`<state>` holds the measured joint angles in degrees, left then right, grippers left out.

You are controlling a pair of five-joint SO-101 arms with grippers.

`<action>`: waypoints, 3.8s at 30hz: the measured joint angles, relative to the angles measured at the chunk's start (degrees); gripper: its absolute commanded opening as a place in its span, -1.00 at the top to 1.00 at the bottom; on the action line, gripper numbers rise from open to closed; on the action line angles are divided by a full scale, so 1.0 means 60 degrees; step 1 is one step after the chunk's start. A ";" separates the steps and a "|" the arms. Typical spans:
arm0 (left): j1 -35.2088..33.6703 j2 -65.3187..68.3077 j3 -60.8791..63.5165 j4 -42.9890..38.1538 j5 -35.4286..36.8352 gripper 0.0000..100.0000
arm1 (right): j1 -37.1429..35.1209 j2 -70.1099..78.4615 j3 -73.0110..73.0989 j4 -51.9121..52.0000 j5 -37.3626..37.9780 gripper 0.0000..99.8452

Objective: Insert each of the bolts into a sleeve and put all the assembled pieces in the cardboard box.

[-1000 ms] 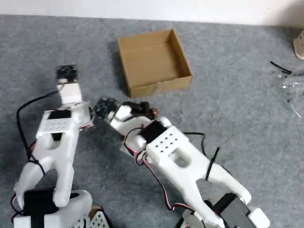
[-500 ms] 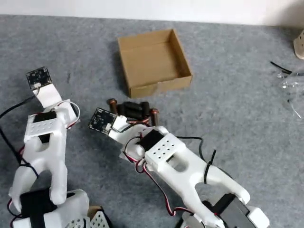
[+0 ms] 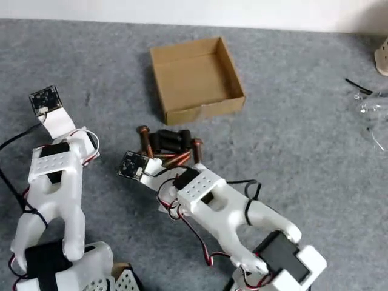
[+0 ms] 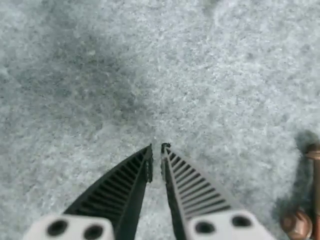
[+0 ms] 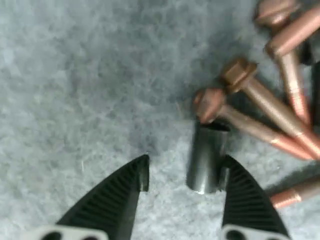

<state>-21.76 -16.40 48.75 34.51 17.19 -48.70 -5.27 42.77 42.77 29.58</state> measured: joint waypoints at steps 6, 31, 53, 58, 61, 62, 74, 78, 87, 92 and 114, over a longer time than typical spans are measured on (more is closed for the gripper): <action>0.0000 0.0000 0.0000 0.0000 0.0000 0.90 | 0.0293 0.0308 0.0000 -0.0249 0.0000 0.57; 0.0000 0.0000 0.0000 0.0000 0.0000 0.90 | 0.0952 -0.0484 -0.0044 -0.0337 -0.0733 0.99; 0.3824 0.0000 0.0161 -0.0601 -0.0190 0.63 | 0.3165 -0.5187 0.1788 -0.0996 -0.1802 0.99; 0.3810 0.0000 0.0161 -0.0601 0.0674 0.63 | 0.3194 -0.4513 0.1788 -0.1187 -0.1802 0.99; 0.3810 0.0117 0.0161 -0.0777 0.0733 0.64 | 0.3223 -0.4484 0.1788 -0.1187 -0.1802 0.99; 0.3824 0.0249 0.0161 -0.0821 0.0762 0.64 | 0.3223 -0.4484 0.1788 -0.1187 -0.1802 0.99; 0.3810 0.4484 -0.3560 0.1714 0.0835 0.64 | 0.3223 -0.4484 0.1788 -0.1582 -0.1802 0.99; 0.3810 0.5187 -0.4645 0.2740 0.0835 0.64 | 0.3223 -0.4484 0.1788 -0.1612 -0.1802 0.99; 0.3810 0.5524 -0.5231 0.3077 0.1524 0.64 | 0.3223 -0.4484 0.1788 -0.1612 -0.1802 0.99; 0.3810 0.5524 -0.5231 0.3004 0.1832 0.64 | 0.3223 -0.4484 0.1788 -0.1612 -0.1802 0.99; 0.3766 0.6388 -0.5919 0.2681 0.1832 0.65 | 0.3223 -0.4484 0.1788 -0.1612 -0.1817 0.99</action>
<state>0.84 21.93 13.23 50.59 28.18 -29.36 -32.18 53.49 33.10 18.68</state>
